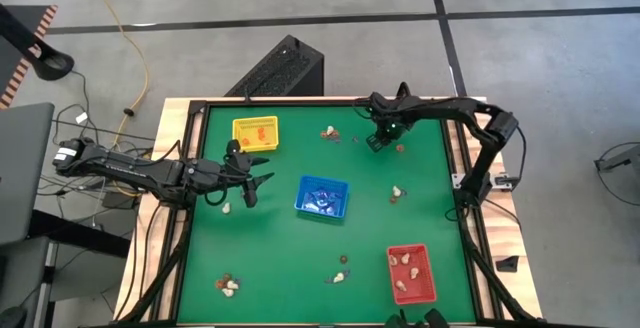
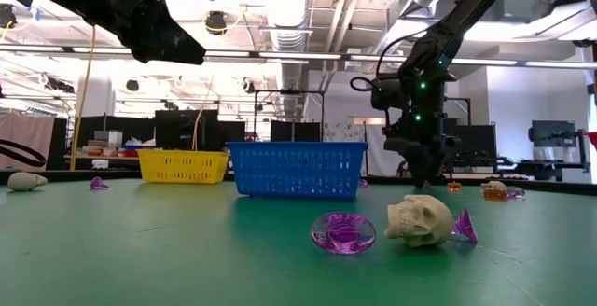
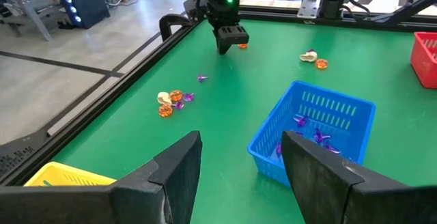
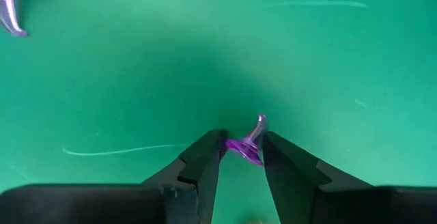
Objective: Sort Halloween decoration
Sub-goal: Put the witch hat toy into the blue bin
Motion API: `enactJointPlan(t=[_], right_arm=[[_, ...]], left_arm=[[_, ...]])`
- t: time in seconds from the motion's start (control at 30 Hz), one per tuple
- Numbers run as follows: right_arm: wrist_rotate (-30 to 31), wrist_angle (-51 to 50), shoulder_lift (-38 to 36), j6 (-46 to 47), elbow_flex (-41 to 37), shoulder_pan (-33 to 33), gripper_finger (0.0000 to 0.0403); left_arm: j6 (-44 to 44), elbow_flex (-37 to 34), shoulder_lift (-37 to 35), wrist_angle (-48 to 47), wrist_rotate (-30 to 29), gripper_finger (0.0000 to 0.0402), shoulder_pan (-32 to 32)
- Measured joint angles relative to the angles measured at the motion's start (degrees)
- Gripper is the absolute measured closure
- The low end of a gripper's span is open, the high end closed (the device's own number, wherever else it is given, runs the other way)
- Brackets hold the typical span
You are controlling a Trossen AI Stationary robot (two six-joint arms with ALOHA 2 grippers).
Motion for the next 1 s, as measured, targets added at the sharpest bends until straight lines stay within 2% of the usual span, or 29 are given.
enactJointPlan(t=[0.13,0.47,0.73,1.0], right_arm=[[0.00,-0.78,-0.98,-0.02,-0.13,0.00,0.0271],[-0.09,-2.24,-1.66,-0.11,-0.15,0.47,0.0333],[-1.20,-6.47,-2.16,-0.15,1.50,4.21,0.0345],[-8.90,-10.85,-4.11,1.05,5.67,11.33,0.0345]], left_arm=[[0.01,0.00,0.00,-0.14,0.02,0.0207,0.02],[0.42,0.00,0.00,-0.17,0.04,0.0207,0.00],[0.44,0.00,0.00,-0.17,0.07,0.0207,0.00],[0.38,0.00,0.00,-0.16,0.07,0.0207,0.00]])
